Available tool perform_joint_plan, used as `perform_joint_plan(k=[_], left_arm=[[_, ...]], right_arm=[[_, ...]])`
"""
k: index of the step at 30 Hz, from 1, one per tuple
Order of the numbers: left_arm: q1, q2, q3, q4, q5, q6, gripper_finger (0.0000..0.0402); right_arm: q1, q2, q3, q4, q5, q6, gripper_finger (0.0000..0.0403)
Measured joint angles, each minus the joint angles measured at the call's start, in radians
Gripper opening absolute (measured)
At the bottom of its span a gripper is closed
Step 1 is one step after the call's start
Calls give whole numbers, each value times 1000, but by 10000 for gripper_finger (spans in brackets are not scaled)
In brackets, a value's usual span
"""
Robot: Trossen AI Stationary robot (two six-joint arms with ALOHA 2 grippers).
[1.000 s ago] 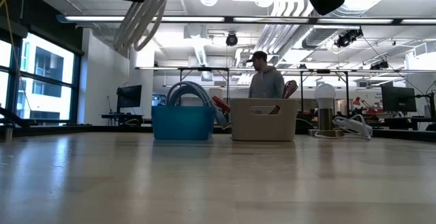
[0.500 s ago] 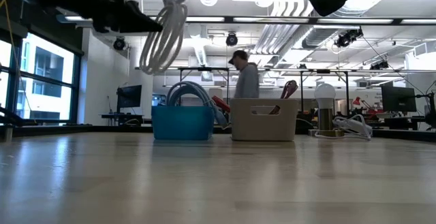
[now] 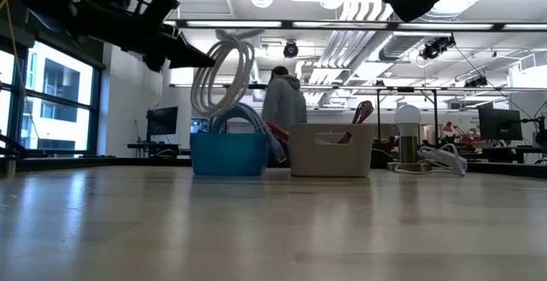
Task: Pick & Place USB Port
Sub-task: Put the white HDMI cable into the blue bin
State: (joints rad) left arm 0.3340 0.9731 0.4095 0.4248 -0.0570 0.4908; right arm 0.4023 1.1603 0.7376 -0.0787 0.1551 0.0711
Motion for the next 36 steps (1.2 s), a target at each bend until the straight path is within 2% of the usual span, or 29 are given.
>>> perform_joint_plan(k=[9,20,29,36], left_arm=[[0,107,0,51,-47,-17,9],[0,181,0,138,-184,27,8],[1,317,0,167,-182,21,8],[1,424,0,227,-51,11,8]], right_arm=[[0,0,0,-11,0,0,149],[0,0,0,-15,-2,2,149],[0,0,0,-21,-4,0,149],[0,0,0,-52,-5,23,149]])
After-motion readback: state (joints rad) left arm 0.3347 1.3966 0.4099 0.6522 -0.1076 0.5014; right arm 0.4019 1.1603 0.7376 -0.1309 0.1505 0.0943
